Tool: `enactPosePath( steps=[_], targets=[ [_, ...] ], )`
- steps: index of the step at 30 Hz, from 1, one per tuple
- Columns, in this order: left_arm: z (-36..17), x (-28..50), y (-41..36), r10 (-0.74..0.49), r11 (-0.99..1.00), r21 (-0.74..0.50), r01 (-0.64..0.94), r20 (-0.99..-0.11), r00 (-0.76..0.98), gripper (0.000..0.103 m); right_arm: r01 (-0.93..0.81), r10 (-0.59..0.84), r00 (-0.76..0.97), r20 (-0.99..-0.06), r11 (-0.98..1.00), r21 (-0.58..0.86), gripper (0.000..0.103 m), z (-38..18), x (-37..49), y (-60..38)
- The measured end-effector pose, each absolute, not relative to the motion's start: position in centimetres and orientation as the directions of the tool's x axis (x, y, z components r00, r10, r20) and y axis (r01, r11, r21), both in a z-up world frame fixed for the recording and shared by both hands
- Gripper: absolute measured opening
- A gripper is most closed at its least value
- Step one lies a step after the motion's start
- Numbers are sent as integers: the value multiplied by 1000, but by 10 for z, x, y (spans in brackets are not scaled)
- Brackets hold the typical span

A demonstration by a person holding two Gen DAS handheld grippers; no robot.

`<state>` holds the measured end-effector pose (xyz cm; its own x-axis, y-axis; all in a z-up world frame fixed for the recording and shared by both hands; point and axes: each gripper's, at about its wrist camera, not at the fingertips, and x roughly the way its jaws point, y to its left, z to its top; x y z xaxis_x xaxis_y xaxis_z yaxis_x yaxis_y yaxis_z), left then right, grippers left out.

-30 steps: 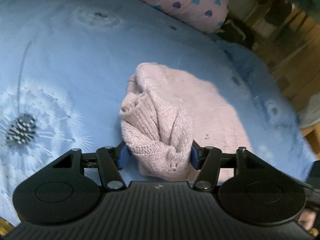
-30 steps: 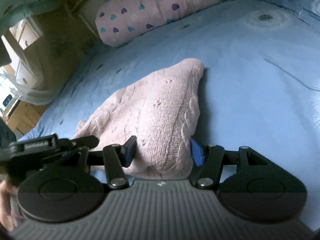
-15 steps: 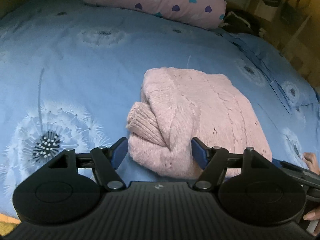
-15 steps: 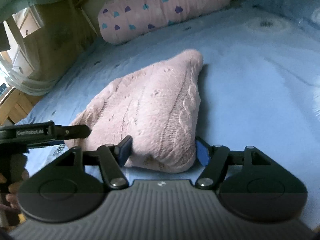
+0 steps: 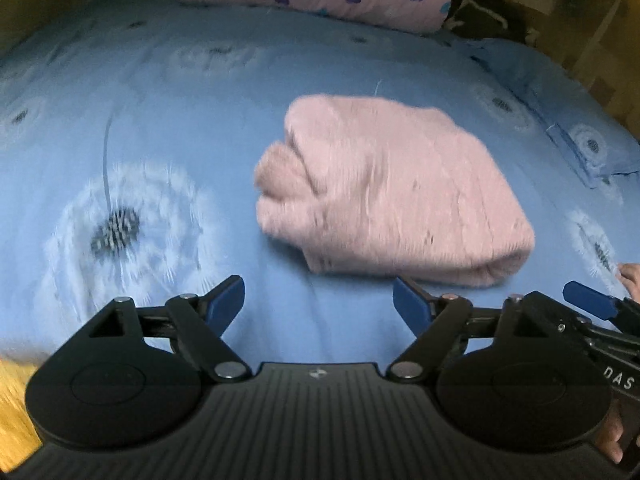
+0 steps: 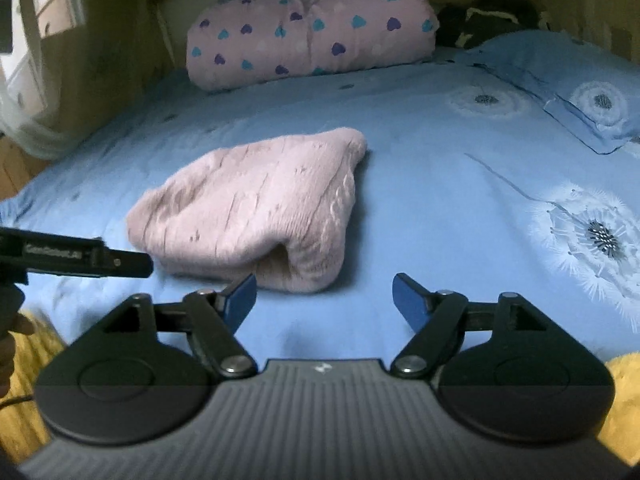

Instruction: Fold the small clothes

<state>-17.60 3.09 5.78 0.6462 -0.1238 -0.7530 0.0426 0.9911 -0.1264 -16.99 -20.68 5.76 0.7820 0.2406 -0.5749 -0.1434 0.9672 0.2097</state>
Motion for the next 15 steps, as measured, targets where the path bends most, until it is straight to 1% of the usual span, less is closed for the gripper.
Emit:
enactPosePath(
  steps=[4,8,11,13,15],
  targets=[
    [41,-179,23,-83,997,-67,48,-770,633,89,-155,237,766,-597,970,185,77,48,-170,-203],
    [26,-175,24,-69,997,-65,28,-784,617,91,-146,211,754,-623,977,155,77,38,-166,-201],
    [17,-174,20,-31,999,-18,28,-785,619,97,-138,186,748,-638,982,125,77,28,-162,-197],
    [13,-174,13,-1,999,26,34,-779,627,103,-139,170,756,-632,985,99,81,22,-162,-194],
    [9,-175,8,21,998,53,31,-770,638,103,-137,155,761,-630,988,78,82,19,-163,-189]
  ],
)
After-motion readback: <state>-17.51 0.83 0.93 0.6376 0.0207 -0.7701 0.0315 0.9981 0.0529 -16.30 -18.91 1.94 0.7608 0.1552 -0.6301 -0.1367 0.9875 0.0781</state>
